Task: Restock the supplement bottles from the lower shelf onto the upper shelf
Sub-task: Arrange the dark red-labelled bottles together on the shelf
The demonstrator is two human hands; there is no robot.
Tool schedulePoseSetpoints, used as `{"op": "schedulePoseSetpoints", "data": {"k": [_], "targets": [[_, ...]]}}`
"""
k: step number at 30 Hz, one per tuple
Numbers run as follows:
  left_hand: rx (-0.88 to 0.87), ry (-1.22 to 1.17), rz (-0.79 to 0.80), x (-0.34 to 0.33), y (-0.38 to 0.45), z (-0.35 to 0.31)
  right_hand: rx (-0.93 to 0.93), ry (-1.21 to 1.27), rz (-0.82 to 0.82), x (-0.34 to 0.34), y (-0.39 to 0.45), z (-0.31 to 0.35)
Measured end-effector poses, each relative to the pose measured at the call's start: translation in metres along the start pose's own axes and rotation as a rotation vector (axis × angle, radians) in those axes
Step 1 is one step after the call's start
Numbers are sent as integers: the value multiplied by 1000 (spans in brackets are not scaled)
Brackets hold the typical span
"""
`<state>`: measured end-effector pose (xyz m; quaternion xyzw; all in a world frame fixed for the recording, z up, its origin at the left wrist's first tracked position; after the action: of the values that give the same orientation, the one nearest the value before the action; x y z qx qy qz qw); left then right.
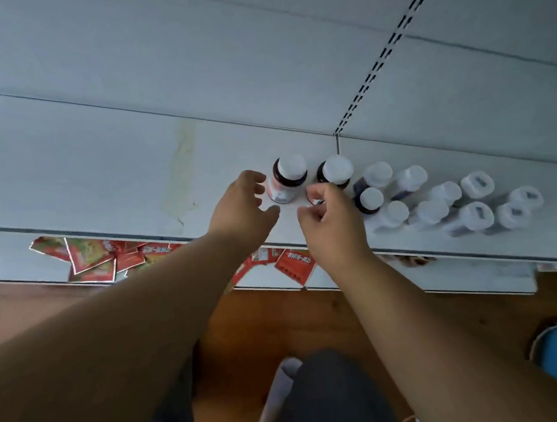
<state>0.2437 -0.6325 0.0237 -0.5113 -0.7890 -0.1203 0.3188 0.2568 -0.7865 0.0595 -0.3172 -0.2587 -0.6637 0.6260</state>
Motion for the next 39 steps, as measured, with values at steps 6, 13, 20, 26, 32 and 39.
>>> {"op": "schedulePoseSetpoints", "data": {"k": [6, 13, 20, 26, 32, 39], "targets": [[33, -74, 24, -48, 51, -8, -26, 17, -8, -25, 14, -19], [82, -187, -3, -35, 54, -11, -94, 134, -23, -27, 17, -19], [367, -527, 64, 88, -44, -31, 11, 202, -14, 42, -57, 46], [585, -862, 149, 185, -150, -90, -136, 476, 388, 119, -144, 118], [450, -958, 204, 244, -194, -143, -32, 400, 319, 189, -179, 186], [270, -1050, 323, 317, -182, -201, -18, 631, 68, 230, -193, 259]]}}
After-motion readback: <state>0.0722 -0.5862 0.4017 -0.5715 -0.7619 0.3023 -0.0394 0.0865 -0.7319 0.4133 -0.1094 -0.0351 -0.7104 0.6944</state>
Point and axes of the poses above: each hand's wrist, its own y-axis towards the middle knuckle, its own x-axis out of the back of the hand, z = x × y, the point moved 4 cm from there along y, towards the middle knuckle, and after that the axes turned 14 degrees about -z, right-handed, at the moved point
